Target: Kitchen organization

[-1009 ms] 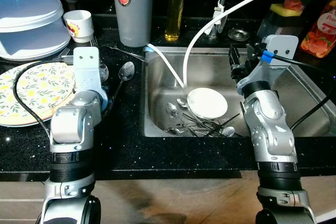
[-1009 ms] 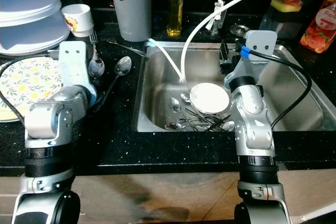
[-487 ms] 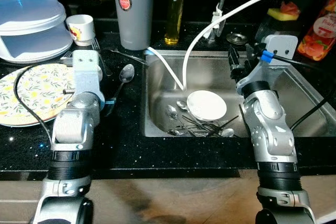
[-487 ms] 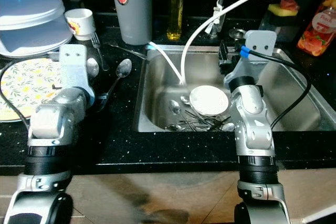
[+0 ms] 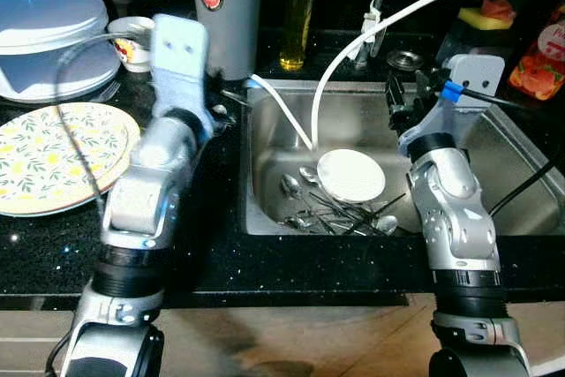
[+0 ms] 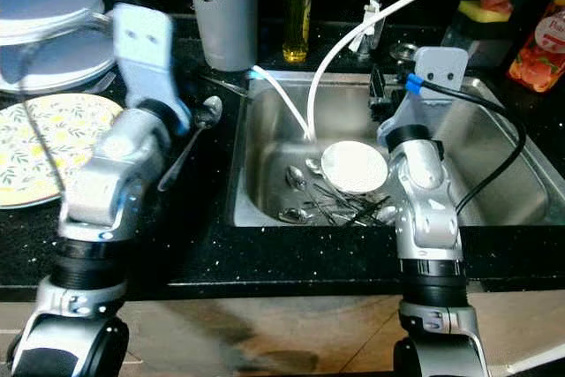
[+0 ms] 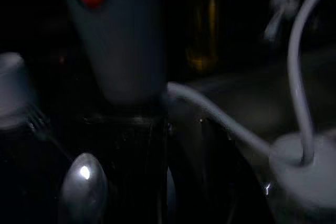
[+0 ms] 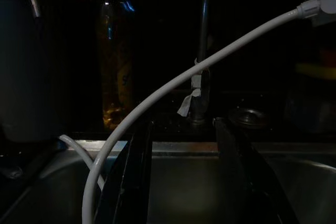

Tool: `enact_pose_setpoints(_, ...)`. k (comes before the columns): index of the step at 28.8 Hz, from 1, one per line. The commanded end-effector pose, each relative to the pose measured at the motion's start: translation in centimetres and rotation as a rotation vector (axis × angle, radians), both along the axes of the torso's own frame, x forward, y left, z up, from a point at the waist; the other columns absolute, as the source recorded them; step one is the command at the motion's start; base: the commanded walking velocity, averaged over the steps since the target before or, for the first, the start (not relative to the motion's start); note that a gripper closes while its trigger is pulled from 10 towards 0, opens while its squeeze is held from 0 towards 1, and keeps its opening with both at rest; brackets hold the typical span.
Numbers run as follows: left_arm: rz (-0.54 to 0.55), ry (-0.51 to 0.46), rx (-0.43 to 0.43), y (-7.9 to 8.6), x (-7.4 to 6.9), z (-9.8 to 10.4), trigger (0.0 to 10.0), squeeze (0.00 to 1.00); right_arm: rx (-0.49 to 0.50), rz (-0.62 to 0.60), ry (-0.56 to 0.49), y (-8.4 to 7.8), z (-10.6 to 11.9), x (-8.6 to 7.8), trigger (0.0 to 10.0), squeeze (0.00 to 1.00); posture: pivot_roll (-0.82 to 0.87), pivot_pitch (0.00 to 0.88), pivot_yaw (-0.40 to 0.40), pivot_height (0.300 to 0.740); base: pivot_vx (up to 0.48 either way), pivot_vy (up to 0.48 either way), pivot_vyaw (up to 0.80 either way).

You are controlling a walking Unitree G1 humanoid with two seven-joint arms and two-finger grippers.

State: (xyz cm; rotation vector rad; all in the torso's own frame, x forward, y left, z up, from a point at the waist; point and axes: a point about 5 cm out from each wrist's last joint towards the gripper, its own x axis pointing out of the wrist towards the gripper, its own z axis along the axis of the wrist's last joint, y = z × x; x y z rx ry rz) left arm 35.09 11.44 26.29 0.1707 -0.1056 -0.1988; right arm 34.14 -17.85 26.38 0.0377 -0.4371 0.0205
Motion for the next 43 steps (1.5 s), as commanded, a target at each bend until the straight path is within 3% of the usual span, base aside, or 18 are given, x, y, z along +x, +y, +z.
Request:
enact_pose_setpoints(1, 0.112, 0.075, 0.104, 1.1, 0.8, -1.4, 10.0, 0.0, -0.002, -0.012, 0.002, -0.3, 0.0, -0.1, 10.0, 0.0, 0.09, 0.03, -0.024, 0.74, 0.0, 0.0, 0.0)
enact_pose_setpoints(2, 0.188, 0.157, 0.083, 2.7, 1.1, -2.1, 10.0, 1.0, 0.003, -0.024, 0.007, -0.6, -0.2, -0.2, 10.0, 0.0, 0.09, 0.03, -0.024, 0.74, 0.0, 0.0, 0.0)
enact_pose_setpoints(7, 0.217, 0.248, 0.028, 4.3, 1.4, -3.2, 10.0, 1.0, 0.004, -0.026, 0.018, -0.6, -0.5, -0.1, 10.0, 0.0, 0.1, 0.041, -0.025, 0.74, 0.0, 0.0, 0.0)
enact_pose_setpoints(10, 0.183, 0.264, 0.034, 4.2, 1.4, -3.3, 10.0, 1.0, 0.003, -0.02, 0.017, -0.4, -0.5, -0.1, 10.0, 0.0, 0.1, 0.041, -0.025, 0.74, 0.0, 0.0, 0.0)
enact_pose_setpoints(11, 0.143, 0.283, 0.009, 4.1, 1.5, -3.3, 10.0, 0.0, 0.005, -0.017, 0.014, -0.3, -0.4, -0.1, 10.0, 0.0, 0.1, 0.041, -0.025, 0.74, 0.0, 0.0, 0.0)
enact_pose_setpoints(16, -0.01, 0.334, -0.067, 3.1, 1.5, -3.0, 10.0, 0.0, 0.005, -0.016, 0.012, -0.3, -0.3, 0.0, 10.0, 0.0, 0.1, 0.045, -0.029, 0.74, 0.0, 0.0, 0.0)
enact_pose_setpoints(18, -0.014, 0.316, -0.041, 3.1, 1.5, -2.7, 10.0, 0.0, 0.004, -0.017, 0.013, -0.4, -0.3, -0.1, 10.0, 0.0, 0.09, 0.048, -0.027, 0.74, 0.0, 0.0, 0.0)
enact_pose_setpoints(19, 0.005, 0.255, 0.006, 3.2, 1.5, -2.1, 10.0, 0.0, 0.005, -0.02, 0.014, -0.4, -0.3, -0.1, 10.0, 0.0, 0.09, 0.051, -0.026, 0.74, 0.0, 0.0, 0.0)
enact_pose_setpoints(21, -0.011, 0.259, 0.005, 3.0, 1.4, -2.1, 10.0, 0.0, 0.006, -0.022, 0.016, -0.4, -0.4, -0.2, 10.0, 0.0, 0.09, 0.051, -0.026, 0.74, 0.0, 0.0, 0.0)
enact_pose_setpoints(25, -0.049, 0.404, -0.016, 2.7, 1.1, -4.3, 10.0, 0.0, 0.005, -0.021, 0.022, -0.4, -0.6, -0.2, 10.0, 0.0, 0.09, 0.054, -0.025, 0.74, 0.0, 0.0, 0.0)
enact_pose_setpoints(35, -0.021, 0.535, 0.006, 3.2, 0.4, -7.3, 10.0, 0.0, 0.005, -0.019, 0.023, -0.4, -0.6, -0.2, 10.0, 0.0, 0.1, 0.059, -0.028, 0.74, 0.0, 0.0, 0.0)
enact_pose_setpoints(36, 0.003, 0.553, 0.011, 3.4, 0.4, -7.9, 0.4, 0.0, 0.006, -0.018, 0.022, -0.3, -0.6, -0.2, 10.0, 0.0, 0.1, 0.06, -0.03, 0.74, 0.0, 0.0, 0.0)
enact_pose_setpoints(43, 0.034, 0.504, 0.044, 3.2, 0.4, -7.6, 0.0, 0.0, 0.005, -0.018, 0.022, -0.4, -0.6, -0.1, 10.0, 0.0, 0.1, 0.06, -0.032, 0.74, 0.0, 0.0, 0.0)
